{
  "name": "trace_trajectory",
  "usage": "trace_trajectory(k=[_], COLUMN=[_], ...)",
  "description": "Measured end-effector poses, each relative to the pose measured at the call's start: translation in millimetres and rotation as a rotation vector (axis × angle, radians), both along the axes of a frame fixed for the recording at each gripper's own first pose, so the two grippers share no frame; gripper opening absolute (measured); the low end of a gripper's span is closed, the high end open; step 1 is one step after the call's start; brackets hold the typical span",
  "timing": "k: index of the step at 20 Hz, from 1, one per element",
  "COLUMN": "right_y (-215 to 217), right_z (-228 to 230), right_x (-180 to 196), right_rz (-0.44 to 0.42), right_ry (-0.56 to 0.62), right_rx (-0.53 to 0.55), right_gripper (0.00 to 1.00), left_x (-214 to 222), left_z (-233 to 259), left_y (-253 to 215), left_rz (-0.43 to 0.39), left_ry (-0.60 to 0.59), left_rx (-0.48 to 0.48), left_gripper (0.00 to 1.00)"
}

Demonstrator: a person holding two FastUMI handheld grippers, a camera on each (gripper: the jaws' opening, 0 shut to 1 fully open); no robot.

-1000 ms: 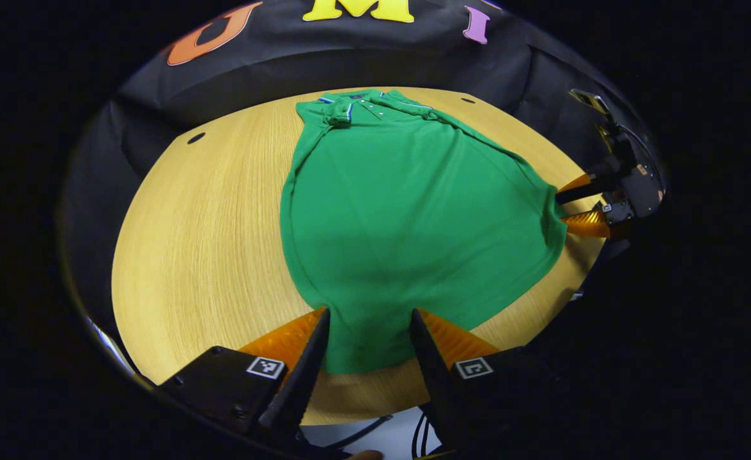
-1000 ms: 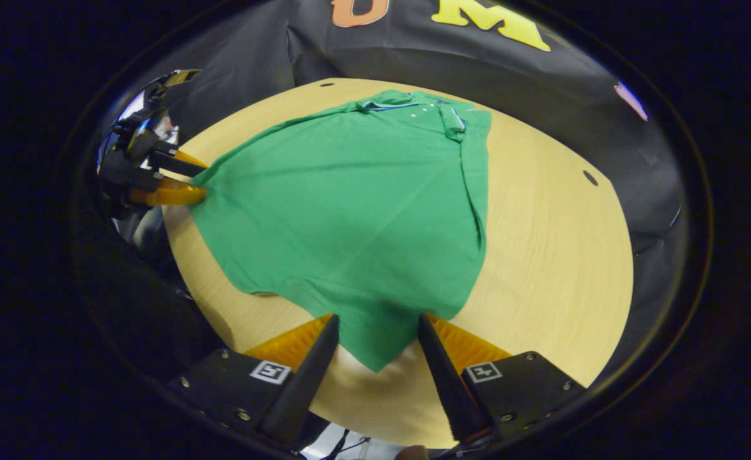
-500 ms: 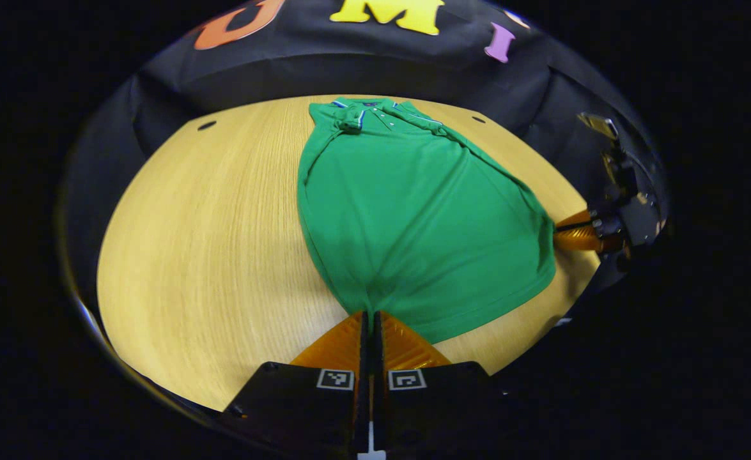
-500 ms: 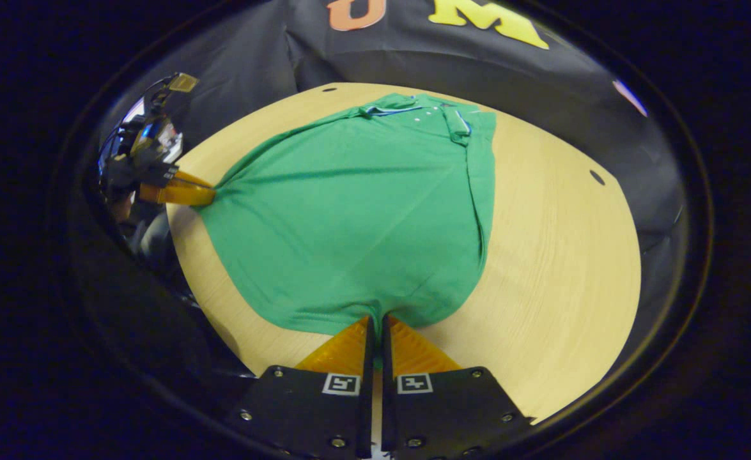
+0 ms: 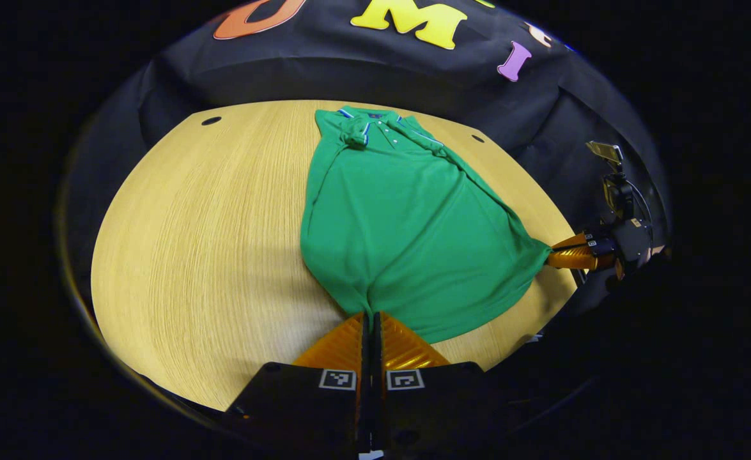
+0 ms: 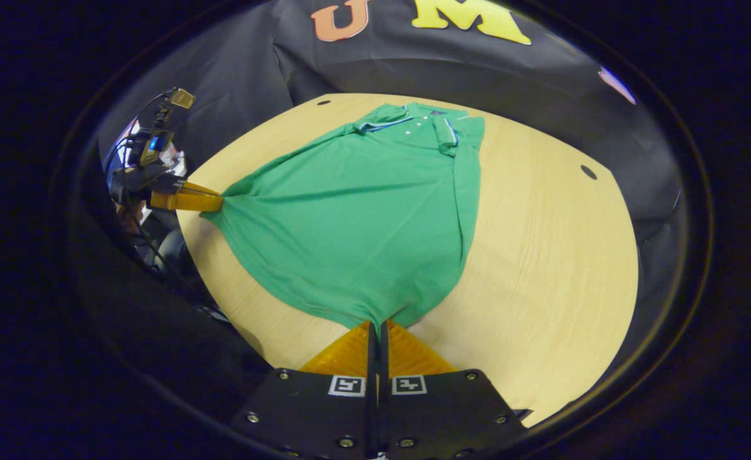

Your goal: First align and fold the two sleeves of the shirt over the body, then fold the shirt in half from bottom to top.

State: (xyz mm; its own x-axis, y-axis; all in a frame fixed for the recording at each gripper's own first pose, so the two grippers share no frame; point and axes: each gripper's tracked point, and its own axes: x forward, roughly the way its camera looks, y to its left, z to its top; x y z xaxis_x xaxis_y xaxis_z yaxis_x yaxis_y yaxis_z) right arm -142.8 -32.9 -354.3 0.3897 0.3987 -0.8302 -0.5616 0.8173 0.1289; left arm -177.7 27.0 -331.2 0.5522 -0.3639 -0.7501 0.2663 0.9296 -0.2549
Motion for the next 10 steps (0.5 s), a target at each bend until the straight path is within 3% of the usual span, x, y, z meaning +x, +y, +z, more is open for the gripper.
trace_trajectory(k=[10], right_y=[-1], right_z=[51], right_x=[34], right_rz=[-0.089], right_ry=[-0.057], right_rx=[0.085], right_gripper=[0.01], left_x=[41], left_z=[54], left_y=[-4], left_rz=[-0.03], left_ry=[-0.14], left_rx=[-0.018], left_gripper=[0.04])
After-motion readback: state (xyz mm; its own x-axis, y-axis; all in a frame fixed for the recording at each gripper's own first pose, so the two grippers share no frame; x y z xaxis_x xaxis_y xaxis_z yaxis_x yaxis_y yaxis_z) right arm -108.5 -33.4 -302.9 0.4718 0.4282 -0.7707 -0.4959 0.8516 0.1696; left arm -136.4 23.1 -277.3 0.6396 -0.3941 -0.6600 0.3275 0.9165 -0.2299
